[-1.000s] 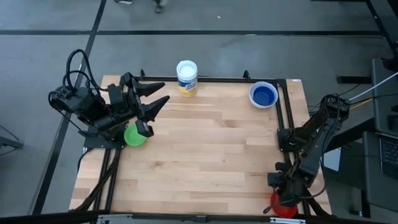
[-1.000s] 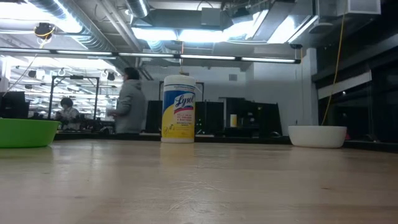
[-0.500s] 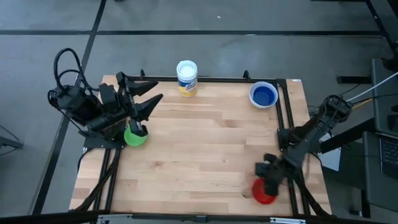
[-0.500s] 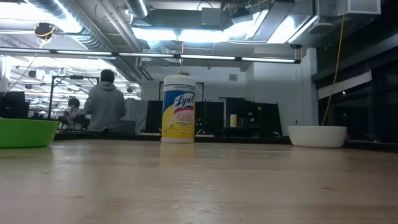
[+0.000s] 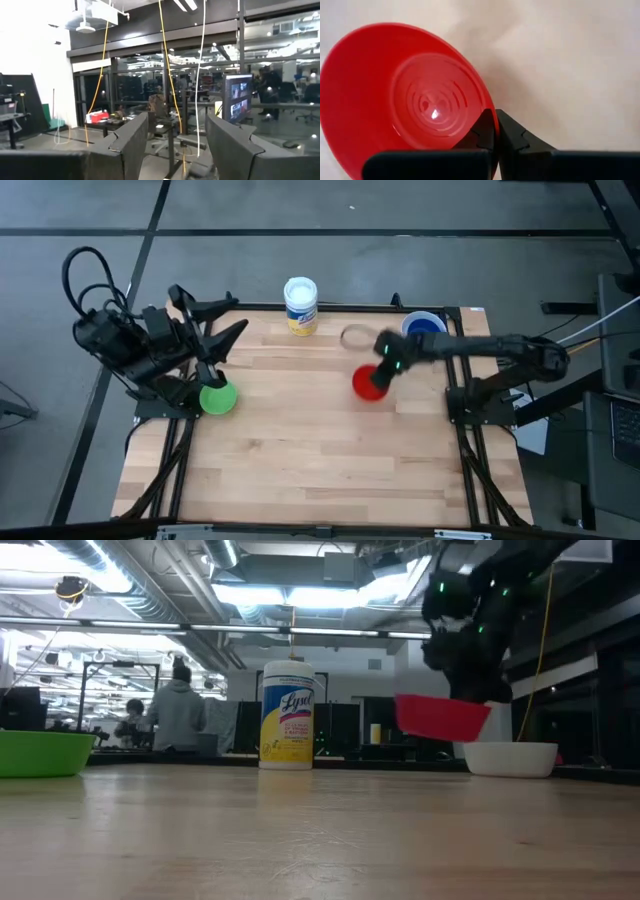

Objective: Nest bowls inside each other
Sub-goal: Stack the red bowl on the blue bowl

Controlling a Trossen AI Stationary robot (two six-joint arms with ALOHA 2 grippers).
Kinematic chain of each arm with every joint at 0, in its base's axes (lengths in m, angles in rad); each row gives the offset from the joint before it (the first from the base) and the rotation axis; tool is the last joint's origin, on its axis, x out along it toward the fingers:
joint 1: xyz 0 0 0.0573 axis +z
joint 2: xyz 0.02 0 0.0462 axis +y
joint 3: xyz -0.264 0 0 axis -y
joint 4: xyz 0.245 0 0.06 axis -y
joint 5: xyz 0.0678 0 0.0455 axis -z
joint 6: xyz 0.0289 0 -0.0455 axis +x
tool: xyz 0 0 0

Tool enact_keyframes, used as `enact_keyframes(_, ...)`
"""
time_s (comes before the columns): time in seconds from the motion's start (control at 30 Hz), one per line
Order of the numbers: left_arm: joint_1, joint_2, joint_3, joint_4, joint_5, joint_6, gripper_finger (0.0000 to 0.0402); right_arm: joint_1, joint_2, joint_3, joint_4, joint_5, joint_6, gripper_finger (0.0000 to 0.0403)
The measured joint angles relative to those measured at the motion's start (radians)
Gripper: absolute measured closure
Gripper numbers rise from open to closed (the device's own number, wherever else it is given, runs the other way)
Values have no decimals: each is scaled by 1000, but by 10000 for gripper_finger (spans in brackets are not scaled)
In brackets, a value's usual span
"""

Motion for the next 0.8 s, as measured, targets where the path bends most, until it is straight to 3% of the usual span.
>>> enact_keyframes(0.23, 0, -29, 0, -85, 0, -15, 208, -341, -16, 74, -66, -53, -123, 401)
enact_keyframes(0.5, 0, -62, 0, -136, 2, -16, 208, -619, -18, 321, -417, 62, -263, 401)
enact_keyframes(0.63, 0, -67, 0, -156, 3, -15, 208, -715, -18, 354, -515, 68, -322, 401)
enact_keyframes(0.8, 0, -72, 0, -174, 20, -13, 208, -718, -9, 358, -510, 72, -310, 401)
